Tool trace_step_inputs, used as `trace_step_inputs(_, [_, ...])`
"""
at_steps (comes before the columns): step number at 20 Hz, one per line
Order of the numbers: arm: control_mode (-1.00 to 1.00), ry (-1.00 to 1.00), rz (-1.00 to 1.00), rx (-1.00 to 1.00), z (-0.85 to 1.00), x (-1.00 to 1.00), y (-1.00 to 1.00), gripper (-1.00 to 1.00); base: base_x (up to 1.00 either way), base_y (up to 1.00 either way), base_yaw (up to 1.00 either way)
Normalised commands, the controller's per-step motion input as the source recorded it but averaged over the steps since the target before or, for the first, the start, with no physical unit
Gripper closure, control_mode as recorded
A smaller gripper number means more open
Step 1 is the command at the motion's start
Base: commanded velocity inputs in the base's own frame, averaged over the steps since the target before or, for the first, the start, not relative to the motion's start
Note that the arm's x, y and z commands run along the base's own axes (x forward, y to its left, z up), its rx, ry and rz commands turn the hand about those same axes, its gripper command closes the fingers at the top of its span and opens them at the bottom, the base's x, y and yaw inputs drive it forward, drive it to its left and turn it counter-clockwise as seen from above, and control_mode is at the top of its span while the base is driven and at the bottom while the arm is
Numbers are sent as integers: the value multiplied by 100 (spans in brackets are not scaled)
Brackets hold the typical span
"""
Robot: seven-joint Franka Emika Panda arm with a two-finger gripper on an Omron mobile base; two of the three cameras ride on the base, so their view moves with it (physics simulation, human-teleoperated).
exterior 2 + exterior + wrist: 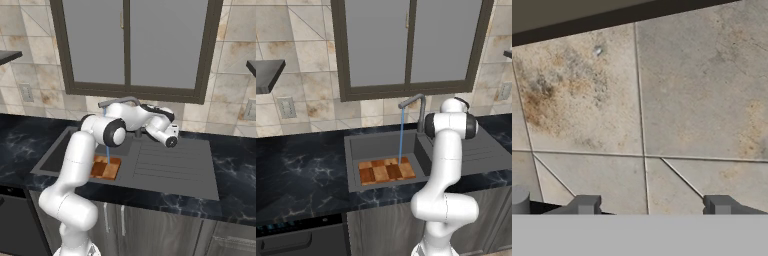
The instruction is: Turn on the sink faucet with hot water and rinse the cutting board for ten seconds, then turn off the faucet. Push the cutting board to reach the water if necessary.
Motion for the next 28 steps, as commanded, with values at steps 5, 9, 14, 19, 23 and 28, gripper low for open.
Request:
trace_step_inputs(5, [-100,0,0,0,0,4,22,-100,0,0,0])
trace_step_inputs(9, [-100,0,0,0,0,7,27,-100,0,0,0])
trace_step_inputs(14, [-100,0,1,0,0,8,32,-100,0,0,0])
trace_step_inputs(19, [-100,0,1,0,0,11,34,-100,0,0,0])
trace_step_inputs(23, [-100,0,2,0,0,11,33,-100,0,0,0])
trace_step_inputs(28, [-100,0,3,0,0,10,29,-100,0,0,0])
